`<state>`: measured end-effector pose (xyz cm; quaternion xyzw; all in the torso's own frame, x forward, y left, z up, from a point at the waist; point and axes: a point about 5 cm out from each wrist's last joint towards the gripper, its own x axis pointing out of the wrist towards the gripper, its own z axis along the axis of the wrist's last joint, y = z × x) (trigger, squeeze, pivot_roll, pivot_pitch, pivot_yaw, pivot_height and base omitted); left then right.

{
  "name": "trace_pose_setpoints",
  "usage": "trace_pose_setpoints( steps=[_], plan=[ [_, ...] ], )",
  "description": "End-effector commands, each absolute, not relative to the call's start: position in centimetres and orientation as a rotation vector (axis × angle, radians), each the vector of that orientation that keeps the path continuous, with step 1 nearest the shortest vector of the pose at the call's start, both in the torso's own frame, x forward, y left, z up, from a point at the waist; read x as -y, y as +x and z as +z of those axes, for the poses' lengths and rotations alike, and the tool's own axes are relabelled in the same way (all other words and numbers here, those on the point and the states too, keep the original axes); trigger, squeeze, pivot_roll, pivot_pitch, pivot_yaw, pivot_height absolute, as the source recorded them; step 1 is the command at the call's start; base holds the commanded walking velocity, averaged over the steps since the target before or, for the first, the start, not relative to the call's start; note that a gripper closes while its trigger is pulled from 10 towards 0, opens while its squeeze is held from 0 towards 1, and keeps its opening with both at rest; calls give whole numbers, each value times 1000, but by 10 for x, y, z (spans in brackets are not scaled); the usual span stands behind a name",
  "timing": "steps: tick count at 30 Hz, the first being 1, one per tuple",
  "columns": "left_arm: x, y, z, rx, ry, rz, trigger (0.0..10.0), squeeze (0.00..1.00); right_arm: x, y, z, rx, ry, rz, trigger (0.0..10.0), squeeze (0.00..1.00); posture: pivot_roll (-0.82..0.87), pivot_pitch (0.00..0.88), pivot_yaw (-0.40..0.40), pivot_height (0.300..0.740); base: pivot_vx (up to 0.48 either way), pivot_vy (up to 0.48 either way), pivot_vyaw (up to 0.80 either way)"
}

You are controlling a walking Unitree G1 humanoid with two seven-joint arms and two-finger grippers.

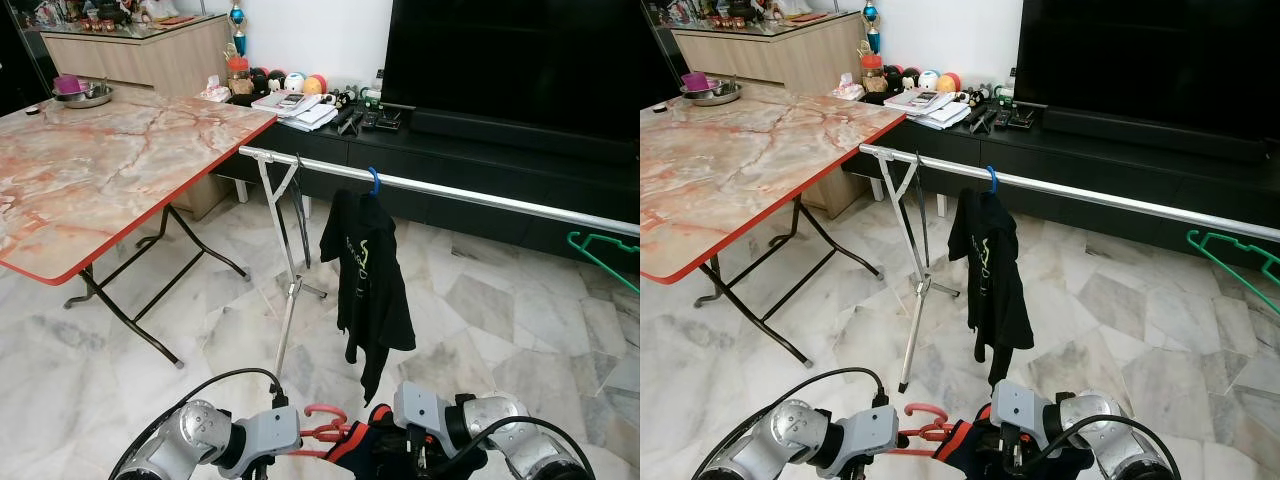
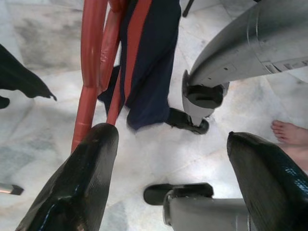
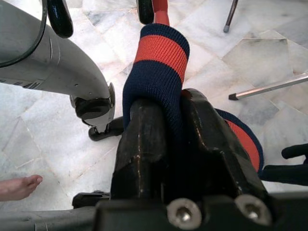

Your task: Hang hanger

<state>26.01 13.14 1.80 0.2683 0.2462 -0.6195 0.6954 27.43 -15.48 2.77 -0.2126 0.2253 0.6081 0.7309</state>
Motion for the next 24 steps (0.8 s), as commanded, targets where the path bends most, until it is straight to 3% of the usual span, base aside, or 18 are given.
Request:
trace_pose_setpoints(
  steps=[1,8,24],
  plan=[
    [-136,270,27,-512,631,-1333,10000,0,150,270,26,-487,-466,1394,10000,0,14,10,-35,740,0,0,0],
    [-148,285,47,-486,563,-1293,10000,0,152,265,18,-521,-499,1383,10000,0,20,10,-37,740,0,0,0],
    [-138,272,61,-461,317,-1459,10000,0,160,265,8,-587,-614,1322,10000,0,26,9,-39,740,0,0,0]
  ],
)
